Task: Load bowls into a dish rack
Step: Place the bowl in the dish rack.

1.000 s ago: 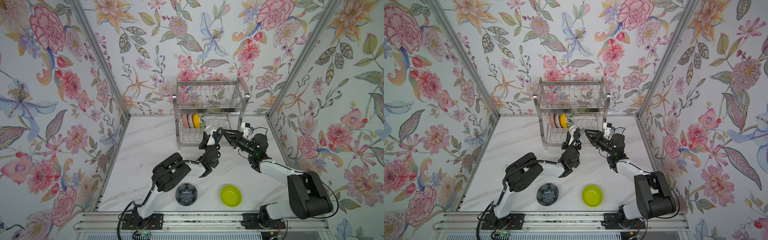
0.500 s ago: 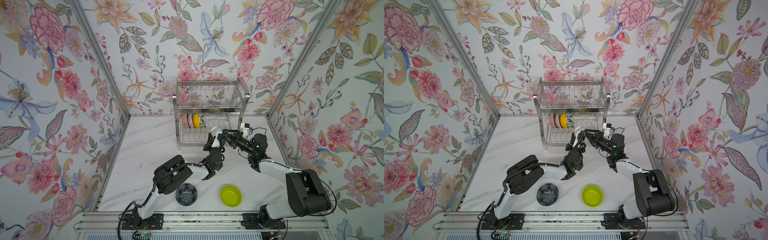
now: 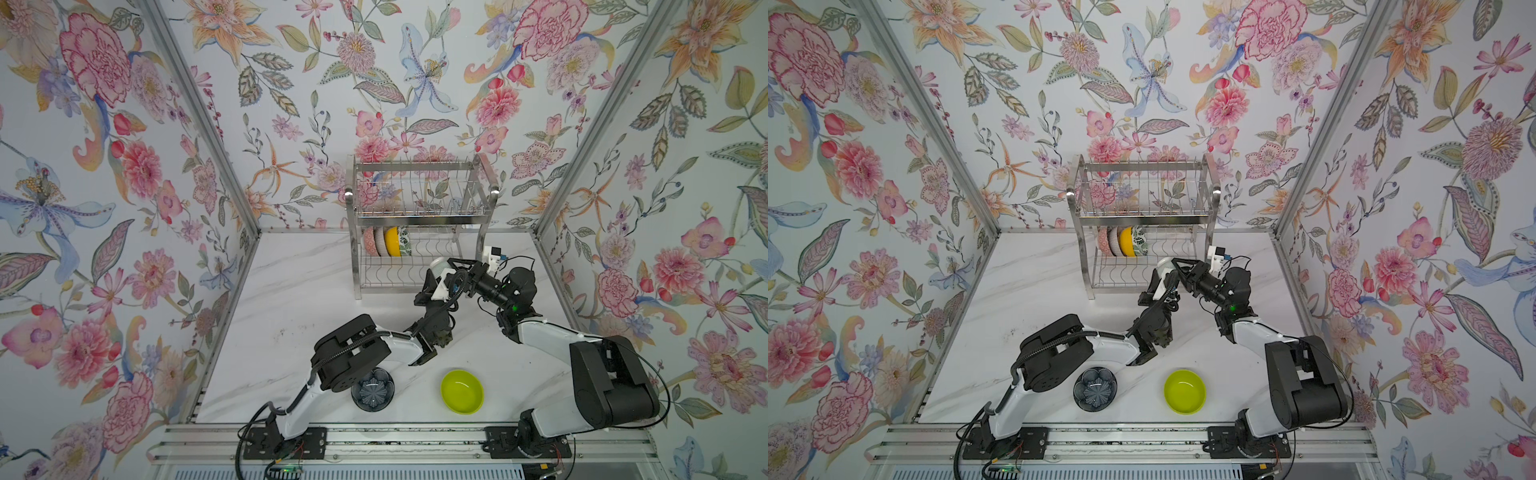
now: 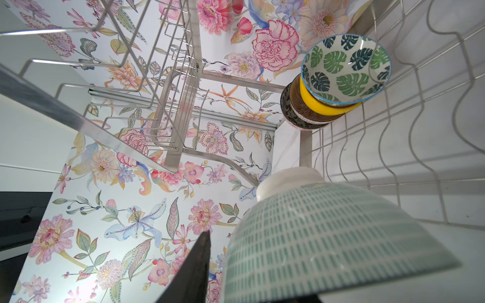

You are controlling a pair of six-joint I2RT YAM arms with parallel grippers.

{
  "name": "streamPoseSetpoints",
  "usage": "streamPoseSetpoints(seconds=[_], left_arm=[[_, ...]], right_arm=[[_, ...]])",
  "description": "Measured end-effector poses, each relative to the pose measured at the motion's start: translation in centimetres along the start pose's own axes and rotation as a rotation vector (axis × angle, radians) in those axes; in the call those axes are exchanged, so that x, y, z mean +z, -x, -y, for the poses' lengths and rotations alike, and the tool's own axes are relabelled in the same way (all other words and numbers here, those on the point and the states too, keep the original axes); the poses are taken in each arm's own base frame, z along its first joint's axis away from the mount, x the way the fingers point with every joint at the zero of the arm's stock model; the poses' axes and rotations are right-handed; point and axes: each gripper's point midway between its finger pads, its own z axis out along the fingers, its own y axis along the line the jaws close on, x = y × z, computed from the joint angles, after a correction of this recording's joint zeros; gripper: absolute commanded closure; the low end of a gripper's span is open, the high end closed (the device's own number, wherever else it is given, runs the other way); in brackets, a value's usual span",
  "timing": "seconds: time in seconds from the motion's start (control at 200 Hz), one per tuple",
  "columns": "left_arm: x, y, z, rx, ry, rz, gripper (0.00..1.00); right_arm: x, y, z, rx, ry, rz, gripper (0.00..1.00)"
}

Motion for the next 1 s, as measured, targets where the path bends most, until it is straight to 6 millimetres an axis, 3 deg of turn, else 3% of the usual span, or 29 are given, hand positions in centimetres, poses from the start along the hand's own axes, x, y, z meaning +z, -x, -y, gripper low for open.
streamPoseSetpoints(seconds=[0.275,0.365,0.621,0.796,1.001], left_arm=[[0.0,-0.1,-0.3,-0.013,0.020,-0.001,1.00],[-0.1,-0.1,-0.5,-0.022,0.024,0.001,0.93],[-1.1,-1.2,0.3,0.012,-0.050,0.011,0.76],[-1.8,-0.8,0.7,0.021,-0.085,0.021,0.71],[-1.8,-0.2,0.4,0.002,-0.086,0.019,0.55]], right_arm=[[0.1,-1.0,-0.4,0.067,0.019,-0.055,0.95],[0.1,-1.5,-0.8,0.076,0.035,-0.076,0.99],[-0.3,-1.5,0.3,0.072,0.017,-0.068,1.00],[-0.7,-0.3,0.5,0.039,0.017,-0.015,1.00],[-0.7,0.3,0.2,0.003,0.028,0.010,1.00]])
